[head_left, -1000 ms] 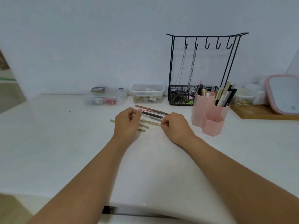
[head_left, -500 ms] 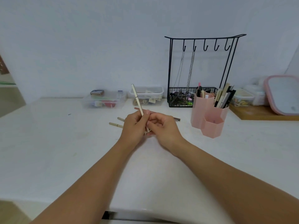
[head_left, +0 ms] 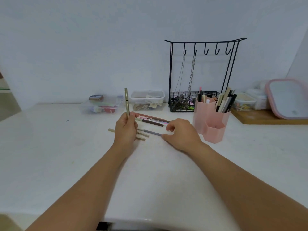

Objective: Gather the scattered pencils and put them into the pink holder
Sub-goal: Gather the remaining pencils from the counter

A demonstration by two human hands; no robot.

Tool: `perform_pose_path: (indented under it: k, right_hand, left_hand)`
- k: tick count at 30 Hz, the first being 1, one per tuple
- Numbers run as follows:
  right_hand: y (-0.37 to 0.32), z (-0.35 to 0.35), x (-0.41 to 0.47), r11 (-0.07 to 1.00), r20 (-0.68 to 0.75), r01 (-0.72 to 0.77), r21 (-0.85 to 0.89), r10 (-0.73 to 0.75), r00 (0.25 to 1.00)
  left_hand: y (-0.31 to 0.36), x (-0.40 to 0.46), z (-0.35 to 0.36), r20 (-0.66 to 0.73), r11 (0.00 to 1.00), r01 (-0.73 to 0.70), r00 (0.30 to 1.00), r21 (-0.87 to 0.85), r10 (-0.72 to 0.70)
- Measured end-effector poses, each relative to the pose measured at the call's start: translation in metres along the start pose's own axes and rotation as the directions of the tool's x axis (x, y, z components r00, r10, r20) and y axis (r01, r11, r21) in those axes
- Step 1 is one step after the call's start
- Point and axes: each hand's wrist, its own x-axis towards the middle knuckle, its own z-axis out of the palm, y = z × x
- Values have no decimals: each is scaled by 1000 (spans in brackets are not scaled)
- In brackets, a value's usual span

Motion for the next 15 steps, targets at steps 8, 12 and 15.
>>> perform_pose_path:
  k: [8, 12, 15]
  right_hand:
    - [4, -7, 3, 1000, 28, 5, 28, -6, 1000]
    - [4, -2, 5, 999, 93, -19, -45, 23, 995]
    - [3, 0, 9, 995, -10, -73, 72, 74, 997]
  left_hand:
    - [7, 0, -1, 88, 976, 190, 980, -109, -181]
    - [7, -1, 0, 129, 976, 200, 974, -86, -188]
    - [6, 0, 0, 127, 979, 186, 976, -80, -175]
